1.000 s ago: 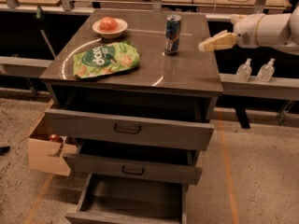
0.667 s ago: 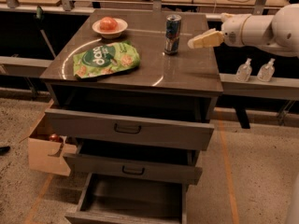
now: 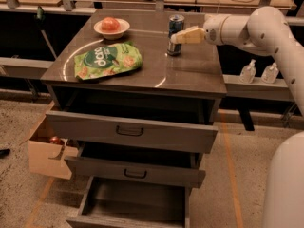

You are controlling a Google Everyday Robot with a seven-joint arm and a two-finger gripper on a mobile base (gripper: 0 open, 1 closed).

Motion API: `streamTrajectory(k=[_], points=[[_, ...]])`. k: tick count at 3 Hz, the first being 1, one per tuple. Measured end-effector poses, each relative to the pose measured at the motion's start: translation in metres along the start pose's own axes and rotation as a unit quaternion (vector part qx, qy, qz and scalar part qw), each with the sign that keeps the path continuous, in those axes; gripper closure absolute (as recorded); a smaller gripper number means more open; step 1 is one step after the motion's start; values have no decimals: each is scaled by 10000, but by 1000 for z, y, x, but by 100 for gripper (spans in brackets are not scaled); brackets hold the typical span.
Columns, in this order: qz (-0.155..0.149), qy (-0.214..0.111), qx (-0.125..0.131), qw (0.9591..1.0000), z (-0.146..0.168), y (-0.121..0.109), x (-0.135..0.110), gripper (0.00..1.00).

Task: Place redbull can into bottom drawer

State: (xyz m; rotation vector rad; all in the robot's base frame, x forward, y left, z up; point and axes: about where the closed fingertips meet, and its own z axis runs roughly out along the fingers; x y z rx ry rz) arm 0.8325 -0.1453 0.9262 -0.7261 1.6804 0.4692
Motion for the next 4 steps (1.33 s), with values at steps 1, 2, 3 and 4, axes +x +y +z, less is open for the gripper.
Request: streamTrajectory(k=[1,2,3,4], points=[[70,-99,-198,9997,24,10,-7,2],[52,-163,-381,9991,39,20,-15,19],[-156,-131,-493,9986,39,24,-28,49],[-245,-102,-541,9982,25,23,-36,72]])
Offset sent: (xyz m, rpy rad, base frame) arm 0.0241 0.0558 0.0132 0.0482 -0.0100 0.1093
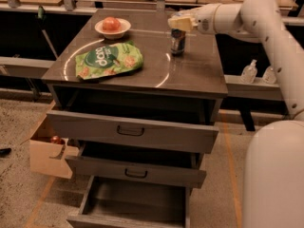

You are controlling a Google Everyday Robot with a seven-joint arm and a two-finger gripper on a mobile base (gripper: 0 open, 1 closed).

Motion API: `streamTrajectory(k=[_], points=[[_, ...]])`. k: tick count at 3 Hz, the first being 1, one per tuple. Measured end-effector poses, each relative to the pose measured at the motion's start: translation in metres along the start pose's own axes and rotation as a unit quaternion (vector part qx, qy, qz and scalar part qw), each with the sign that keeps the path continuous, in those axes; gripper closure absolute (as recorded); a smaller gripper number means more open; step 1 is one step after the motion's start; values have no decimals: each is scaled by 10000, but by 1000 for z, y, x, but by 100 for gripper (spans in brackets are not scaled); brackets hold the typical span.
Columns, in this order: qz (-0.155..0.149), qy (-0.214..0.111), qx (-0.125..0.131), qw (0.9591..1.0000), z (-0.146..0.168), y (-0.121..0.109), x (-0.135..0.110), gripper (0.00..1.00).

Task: Place redbull can into bottom drawer

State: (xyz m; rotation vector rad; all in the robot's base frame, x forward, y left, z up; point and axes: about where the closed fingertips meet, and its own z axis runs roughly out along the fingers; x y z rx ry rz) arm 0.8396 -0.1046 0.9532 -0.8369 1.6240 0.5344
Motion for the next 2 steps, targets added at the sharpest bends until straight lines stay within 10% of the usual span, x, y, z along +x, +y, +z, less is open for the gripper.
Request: streamTrajectory(k=[2], points=[[114,-58,154,9998,-175,19,-56,100]])
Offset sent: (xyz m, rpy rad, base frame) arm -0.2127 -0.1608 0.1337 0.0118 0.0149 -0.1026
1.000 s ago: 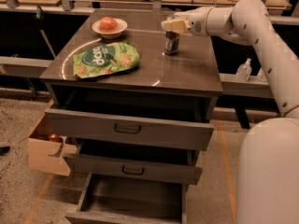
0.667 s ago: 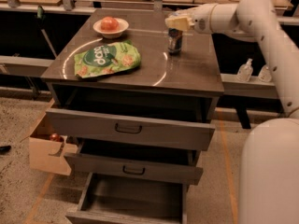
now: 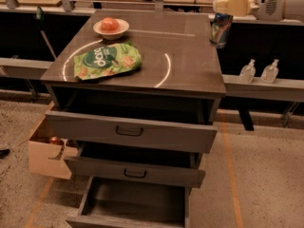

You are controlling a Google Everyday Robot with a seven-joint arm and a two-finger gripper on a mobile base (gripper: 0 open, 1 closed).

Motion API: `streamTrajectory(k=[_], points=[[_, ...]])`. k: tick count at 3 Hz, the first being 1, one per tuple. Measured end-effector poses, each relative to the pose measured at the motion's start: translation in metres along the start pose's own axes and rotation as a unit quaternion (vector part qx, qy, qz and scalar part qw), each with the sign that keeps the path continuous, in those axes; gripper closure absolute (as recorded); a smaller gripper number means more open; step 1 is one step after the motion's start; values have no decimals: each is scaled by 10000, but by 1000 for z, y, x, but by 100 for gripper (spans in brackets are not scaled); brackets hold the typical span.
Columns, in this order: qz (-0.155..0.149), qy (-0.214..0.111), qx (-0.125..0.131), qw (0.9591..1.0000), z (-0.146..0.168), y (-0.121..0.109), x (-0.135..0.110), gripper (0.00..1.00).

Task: Place redbull can into bottom drawer

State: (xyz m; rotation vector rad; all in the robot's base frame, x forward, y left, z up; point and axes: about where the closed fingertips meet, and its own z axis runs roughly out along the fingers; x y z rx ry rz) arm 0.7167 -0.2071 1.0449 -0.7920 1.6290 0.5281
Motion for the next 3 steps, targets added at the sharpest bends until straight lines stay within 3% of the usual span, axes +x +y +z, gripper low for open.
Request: streamTrajectory(k=[1,2,3], points=[[201,-536,-164,9982,-68,39,0,100],[204,-873,-447,9950,-85,81,26,100],[207,-1111,-1189,9865,-84,115,53,100]])
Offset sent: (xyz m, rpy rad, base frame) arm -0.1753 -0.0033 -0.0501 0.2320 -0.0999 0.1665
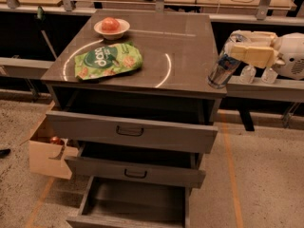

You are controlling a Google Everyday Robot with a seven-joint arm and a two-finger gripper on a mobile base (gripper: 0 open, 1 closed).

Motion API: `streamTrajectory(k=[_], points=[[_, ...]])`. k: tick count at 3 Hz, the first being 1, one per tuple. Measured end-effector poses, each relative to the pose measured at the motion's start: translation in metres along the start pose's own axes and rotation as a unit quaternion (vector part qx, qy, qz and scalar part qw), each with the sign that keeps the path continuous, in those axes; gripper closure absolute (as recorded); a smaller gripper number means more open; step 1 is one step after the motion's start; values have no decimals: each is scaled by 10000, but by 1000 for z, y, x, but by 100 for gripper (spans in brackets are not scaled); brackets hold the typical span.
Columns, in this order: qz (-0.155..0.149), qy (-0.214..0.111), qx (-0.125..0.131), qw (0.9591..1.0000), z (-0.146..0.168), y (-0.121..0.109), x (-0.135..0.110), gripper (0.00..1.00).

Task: Place redbull can into bottom drawer

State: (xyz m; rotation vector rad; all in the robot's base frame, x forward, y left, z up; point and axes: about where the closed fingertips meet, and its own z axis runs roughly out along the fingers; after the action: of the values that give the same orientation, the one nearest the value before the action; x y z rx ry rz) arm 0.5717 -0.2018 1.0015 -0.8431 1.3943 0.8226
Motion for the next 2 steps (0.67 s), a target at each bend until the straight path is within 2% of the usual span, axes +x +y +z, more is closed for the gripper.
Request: streamTrajectory(k=[1,2], points=[[0,-2,-7,10000,1,1,0,100],[95,-118,-59,9999,3,16,1,100]])
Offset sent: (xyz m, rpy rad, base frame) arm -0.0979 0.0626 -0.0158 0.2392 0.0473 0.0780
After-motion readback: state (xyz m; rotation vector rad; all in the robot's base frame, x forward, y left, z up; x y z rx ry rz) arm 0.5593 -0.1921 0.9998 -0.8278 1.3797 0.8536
